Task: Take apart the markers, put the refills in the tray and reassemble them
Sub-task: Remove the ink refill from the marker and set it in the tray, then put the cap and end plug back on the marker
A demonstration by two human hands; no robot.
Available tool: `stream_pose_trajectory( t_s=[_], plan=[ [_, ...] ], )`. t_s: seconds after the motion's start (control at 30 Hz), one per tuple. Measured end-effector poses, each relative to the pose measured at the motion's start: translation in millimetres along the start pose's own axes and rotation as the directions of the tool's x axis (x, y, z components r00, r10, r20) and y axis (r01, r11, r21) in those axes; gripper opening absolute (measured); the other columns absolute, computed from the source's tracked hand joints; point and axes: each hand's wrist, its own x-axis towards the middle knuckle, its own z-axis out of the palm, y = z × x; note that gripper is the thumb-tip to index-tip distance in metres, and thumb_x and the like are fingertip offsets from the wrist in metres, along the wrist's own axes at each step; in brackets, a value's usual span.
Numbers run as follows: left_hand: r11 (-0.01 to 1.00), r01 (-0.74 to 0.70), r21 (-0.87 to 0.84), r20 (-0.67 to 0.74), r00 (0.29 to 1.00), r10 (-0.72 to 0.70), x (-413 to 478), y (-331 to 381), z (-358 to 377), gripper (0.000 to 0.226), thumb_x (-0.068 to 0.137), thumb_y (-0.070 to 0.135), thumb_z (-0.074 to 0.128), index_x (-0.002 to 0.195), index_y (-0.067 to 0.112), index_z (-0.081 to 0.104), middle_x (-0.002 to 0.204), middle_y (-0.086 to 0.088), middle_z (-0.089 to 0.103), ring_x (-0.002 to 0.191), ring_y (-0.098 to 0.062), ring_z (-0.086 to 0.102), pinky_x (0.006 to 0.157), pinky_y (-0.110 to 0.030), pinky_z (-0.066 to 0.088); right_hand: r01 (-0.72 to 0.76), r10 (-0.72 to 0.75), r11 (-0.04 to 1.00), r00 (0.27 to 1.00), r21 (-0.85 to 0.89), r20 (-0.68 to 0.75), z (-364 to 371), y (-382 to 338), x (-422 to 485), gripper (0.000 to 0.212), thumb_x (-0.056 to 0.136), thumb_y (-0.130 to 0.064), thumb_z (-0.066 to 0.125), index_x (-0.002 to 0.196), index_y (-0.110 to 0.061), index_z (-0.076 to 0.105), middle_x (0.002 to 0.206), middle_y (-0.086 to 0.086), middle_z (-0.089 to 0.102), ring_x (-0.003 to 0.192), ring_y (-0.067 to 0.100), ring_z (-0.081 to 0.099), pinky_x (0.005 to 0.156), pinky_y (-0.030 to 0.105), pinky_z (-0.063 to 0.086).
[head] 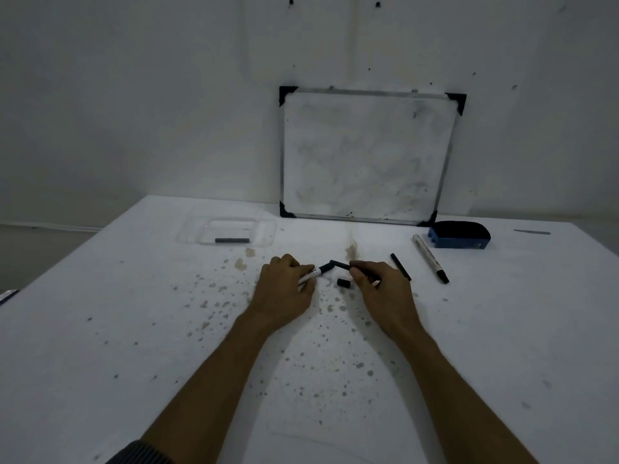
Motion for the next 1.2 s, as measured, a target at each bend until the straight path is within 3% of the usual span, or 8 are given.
stream_pose_trajectory(
  t_s=[0.13, 0.2, 0.3, 0.43, 0.57, 0.73, 0.9, 1.2],
  plan=[
    [0.987, 0.092, -0.130, 0.166, 0.984, -0.070, -5, -8, -21, 0.056, 0.095, 0.045, 0.068, 0.144, 0.020, 0.060, 0.127, -0.001, 0.057, 0.116, -0.022, 0.053, 0.094, -0.032, 0.043, 0.036, -0.033, 0.999, 0.997, -0.040, 0.071, 2, -12, -16, 0.021, 0.096, -0.026, 0.069, 0.117, -0.022, 0.074, 0.103, -0.007, 0.070, 0.091, -0.003, 0.060, 0.082, 0.015, 0.051],
    [0.969, 0.168, -0.183, 0.273, 0.955, -0.114, -3, -18, -43, 0.063, 0.092, 0.054, 0.070, 0.146, 0.023, 0.057, 0.126, 0.008, 0.052, 0.115, -0.013, 0.055, 0.086, -0.022, 0.044, 0.072, -0.064, 0.995, 0.992, -0.064, 0.113, 7, -23, -18, 0.019, 0.096, -0.022, 0.069, 0.115, -0.021, 0.073, 0.105, -0.005, 0.069, 0.091, 0.001, 0.061, 0.079, 0.008, 0.046],
    [0.911, 0.280, -0.302, 0.241, 0.947, -0.212, -4, -44, -78, 0.040, 0.097, 0.050, 0.065, 0.130, 0.028, 0.069, 0.116, 0.013, 0.066, 0.102, -0.005, 0.065, 0.070, -0.011, 0.042, 0.188, -0.167, 0.976, 0.971, -0.110, 0.174, 19, -49, -8, 0.017, 0.095, -0.019, 0.070, 0.112, -0.020, 0.074, 0.106, -0.001, 0.062, 0.092, 0.005, 0.058, 0.077, 0.002, 0.042],
    [0.862, 0.443, -0.245, 0.033, 0.893, -0.449, -13, -87, -106, 0.030, 0.099, 0.040, 0.064, 0.111, 0.016, 0.076, 0.106, -0.002, 0.074, 0.104, -0.024, 0.070, 0.085, -0.033, 0.056, 0.312, -0.275, 0.935, 0.938, -0.168, 0.209, 54, -88, 13, 0.014, 0.094, -0.028, 0.068, 0.107, -0.026, 0.074, 0.096, -0.006, 0.060, 0.090, 0.010, 0.056, 0.079, 0.021, 0.045],
    [0.842, 0.540, -0.020, -0.072, 0.839, -0.540, -23, -115, -101, 0.066, 0.091, 0.049, 0.070, 0.136, 0.003, 0.058, 0.140, -0.020, 0.056, 0.131, -0.037, 0.051, 0.111, -0.047, 0.040, 0.348, -0.306, 0.911, 0.931, -0.223, 0.199, 92, -124, 47, 0.016, 0.091, -0.032, 0.068, 0.102, -0.024, 0.077, 0.085, -0.013, 0.069, 0.080, 0.005, 0.059, 0.079, 0.029, 0.051],
    [0.828, 0.541, 0.148, -0.012, 0.838, -0.545, -27, -138, -81, 0.095, 0.096, 0.067, 0.048, 0.159, -0.002, 0.028, 0.170, -0.022, 0.022, 0.157, -0.034, 0.018, 0.128, -0.047, 0.009, 0.313, -0.227, 0.899, 0.931, -0.305, 0.287, 138, -149, 99, 0.019, 0.090, -0.031, 0.070, 0.102, -0.021, 0.080, 0.097, -0.003, 0.078, 0.089, 0.015, 0.068, 0.090, 0.039, 0.055],
    [0.839, 0.520, 0.162, -0.027, 0.852, -0.523, -26, -141, -76, 0.093, 0.097, 0.066, 0.045, 0.159, -0.002, 0.028, 0.170, -0.023, 0.021, 0.158, -0.035, 0.017, 0.127, -0.049, 0.007, 0.277, -0.101, 0.882, 0.902, -0.382, 0.420, 176, -168, 150, 0.022, 0.087, -0.029, 0.074, 0.105, -0.017, 0.081, 0.101, 0.004, 0.080, 0.093, 0.022, 0.072, 0.088, 0.038, 0.059],
    [0.841, 0.512, 0.178, -0.029, 0.857, -0.515, -22, -144, -74, 0.093, 0.097, 0.066, 0.044, 0.160, -0.001, 0.027, 0.170, -0.023, 0.021, 0.158, -0.036, 0.016, 0.128, -0.050, 0.008, 0.396, 0.165, 0.689, 0.730, -0.607, 0.663, 225, -158, 197, 0.040, 0.082, -0.031, 0.081, 0.114, -0.009, 0.075, 0.112, 0.010, 0.075, 0.101, 0.028, 0.070, 0.096, 0.043, 0.057]
  ],
)
